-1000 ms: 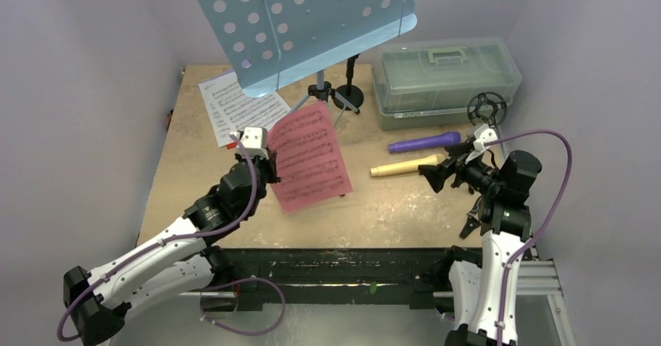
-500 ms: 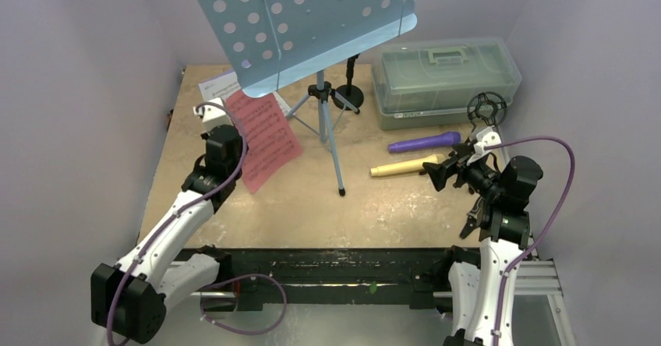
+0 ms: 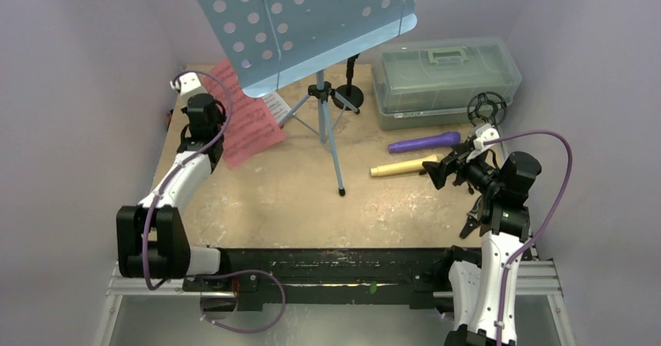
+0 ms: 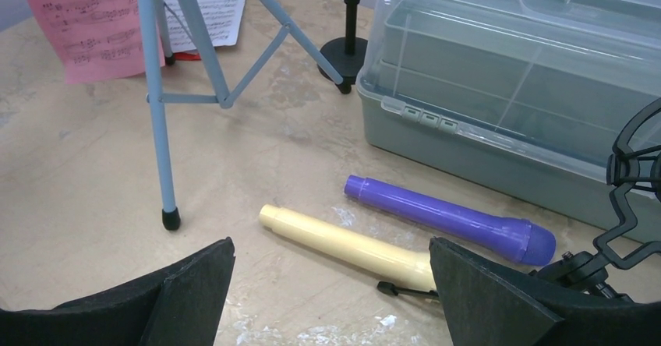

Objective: Pack up the instrument practice props
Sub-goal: Place the sheet music at the corner of the board.

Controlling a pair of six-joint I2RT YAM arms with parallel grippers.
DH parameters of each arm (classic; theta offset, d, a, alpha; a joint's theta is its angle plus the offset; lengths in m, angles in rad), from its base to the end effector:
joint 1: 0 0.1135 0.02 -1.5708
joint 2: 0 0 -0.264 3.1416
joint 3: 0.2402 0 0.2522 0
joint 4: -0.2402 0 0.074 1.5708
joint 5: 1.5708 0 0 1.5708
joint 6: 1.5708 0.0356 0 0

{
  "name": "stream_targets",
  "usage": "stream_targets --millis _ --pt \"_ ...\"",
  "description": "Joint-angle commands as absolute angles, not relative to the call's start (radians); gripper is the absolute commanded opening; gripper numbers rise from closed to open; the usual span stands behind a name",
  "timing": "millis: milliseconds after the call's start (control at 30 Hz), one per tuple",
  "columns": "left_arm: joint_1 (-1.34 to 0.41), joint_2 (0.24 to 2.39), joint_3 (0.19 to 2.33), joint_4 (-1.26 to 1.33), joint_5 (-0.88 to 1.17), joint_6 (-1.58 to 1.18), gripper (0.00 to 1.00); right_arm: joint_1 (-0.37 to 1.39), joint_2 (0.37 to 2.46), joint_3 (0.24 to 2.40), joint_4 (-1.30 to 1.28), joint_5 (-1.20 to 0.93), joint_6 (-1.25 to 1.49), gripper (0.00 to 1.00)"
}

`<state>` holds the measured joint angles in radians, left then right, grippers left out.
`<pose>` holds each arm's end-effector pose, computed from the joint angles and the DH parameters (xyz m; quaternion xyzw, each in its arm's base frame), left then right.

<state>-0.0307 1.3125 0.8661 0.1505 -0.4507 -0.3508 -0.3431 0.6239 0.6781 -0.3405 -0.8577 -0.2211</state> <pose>0.3012 0.0063 0.2862 -0.2561 0.7521 0.0663 0.6036 0.1413 -0.0219 0.3134 -0.2042 0.7421 0.1682 0.6159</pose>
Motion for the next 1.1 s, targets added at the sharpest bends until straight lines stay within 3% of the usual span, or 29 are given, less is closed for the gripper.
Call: stream_targets --millis 0,467,933,967,1000,1067 --pt "0.000 1.425 0.947 0.240 -0.398 -0.322 0.00 -0.346 0.636 0.677 -0.305 -0.861 -0.226 0.99" --pt "0.051 1.699 1.132 0.238 -0.415 -0.311 0.00 -0.347 0.635 0.664 -0.292 -0.862 -0.231 0.99" --pt "0.059 1.998 1.495 -0.080 -0.511 -0.359 0.00 -0.347 0.622 0.664 -0.296 -0.874 -0.232 0.99" --pt "0.061 2.012 1.516 -0.109 -0.523 -0.376 0.03 -0.347 0.620 0.664 -0.297 -0.874 -0.232 0.99" --pt "0.063 2.028 1.546 -0.146 -0.551 -0.397 0.14 -0.348 0.619 0.665 -0.297 -0.876 -0.233 0.99" --pt "0.063 2.055 1.620 -0.257 -0.639 -0.459 0.50 -0.347 0.617 0.663 -0.296 -0.878 -0.235 0.99"
